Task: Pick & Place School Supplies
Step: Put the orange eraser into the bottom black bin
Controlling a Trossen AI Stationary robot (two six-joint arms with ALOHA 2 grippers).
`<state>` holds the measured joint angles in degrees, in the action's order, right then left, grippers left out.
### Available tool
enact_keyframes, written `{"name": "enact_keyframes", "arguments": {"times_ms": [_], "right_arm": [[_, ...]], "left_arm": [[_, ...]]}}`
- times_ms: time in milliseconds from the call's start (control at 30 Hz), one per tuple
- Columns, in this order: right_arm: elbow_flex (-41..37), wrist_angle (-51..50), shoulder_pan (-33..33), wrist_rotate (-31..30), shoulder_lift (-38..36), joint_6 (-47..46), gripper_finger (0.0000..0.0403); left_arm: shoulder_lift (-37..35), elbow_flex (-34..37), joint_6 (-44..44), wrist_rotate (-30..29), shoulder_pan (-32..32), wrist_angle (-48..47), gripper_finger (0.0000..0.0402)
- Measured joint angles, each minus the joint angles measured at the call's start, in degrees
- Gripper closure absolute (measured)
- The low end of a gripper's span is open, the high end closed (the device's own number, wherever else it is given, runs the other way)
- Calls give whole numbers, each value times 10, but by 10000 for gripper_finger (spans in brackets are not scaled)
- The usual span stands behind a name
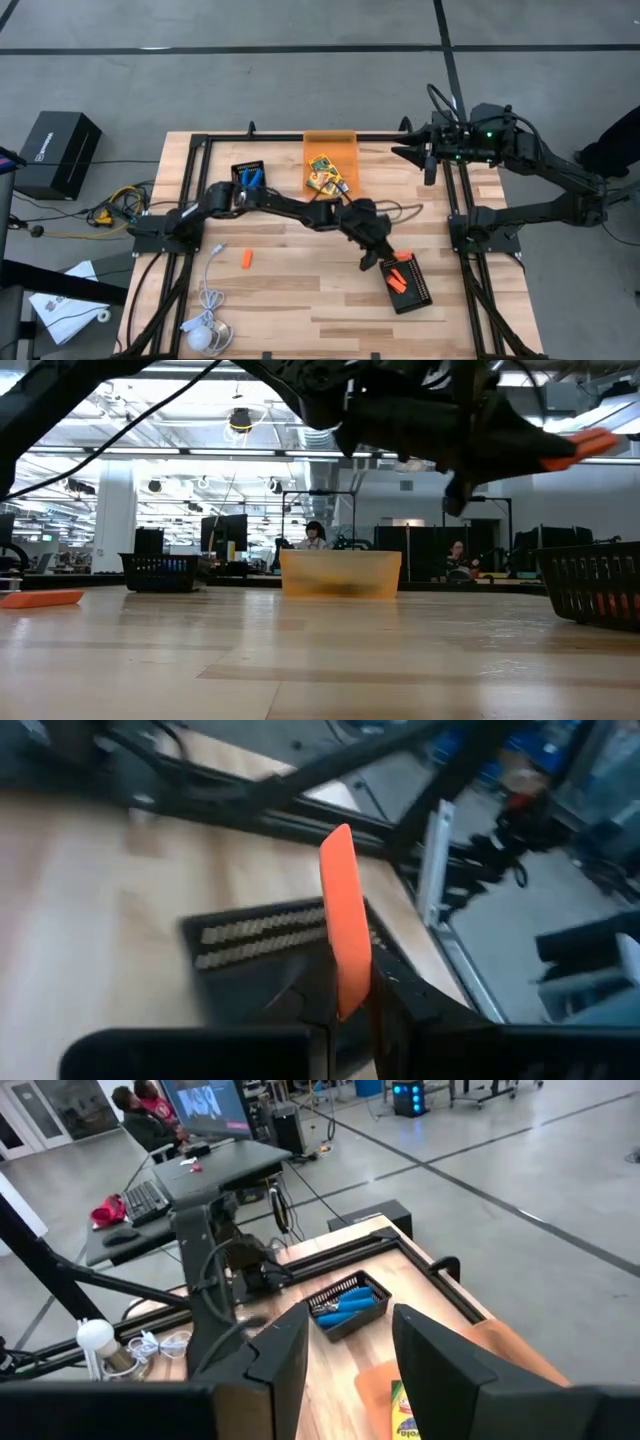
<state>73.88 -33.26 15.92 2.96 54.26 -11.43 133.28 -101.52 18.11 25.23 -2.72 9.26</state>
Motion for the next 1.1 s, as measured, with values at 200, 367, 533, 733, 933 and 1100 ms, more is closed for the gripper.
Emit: {"name": "enact_keyframes", "arguments": {"times_ms": [200,367,533,733,933,1100], "right_arm": [[0,1,0,0,1,10,261],[0,1,0,0,1,10,263],[0,2,0,-3,1,5,264],[0,3,0,-4,6,-1,261],[-1,2,0,-5,14,-1,263],[0,4,0,-5,17,-1,263]], "left_arm": [[33,-25,7,21,-24,-1,379],[53,-27,8,22,-33,0,379],[65,-26,8,19,-26,6,379],[65,-27,-1,18,-16,21,354],[65,-27,-15,18,-20,31,340],[64,-27,-10,20,-24,47,330]]}}
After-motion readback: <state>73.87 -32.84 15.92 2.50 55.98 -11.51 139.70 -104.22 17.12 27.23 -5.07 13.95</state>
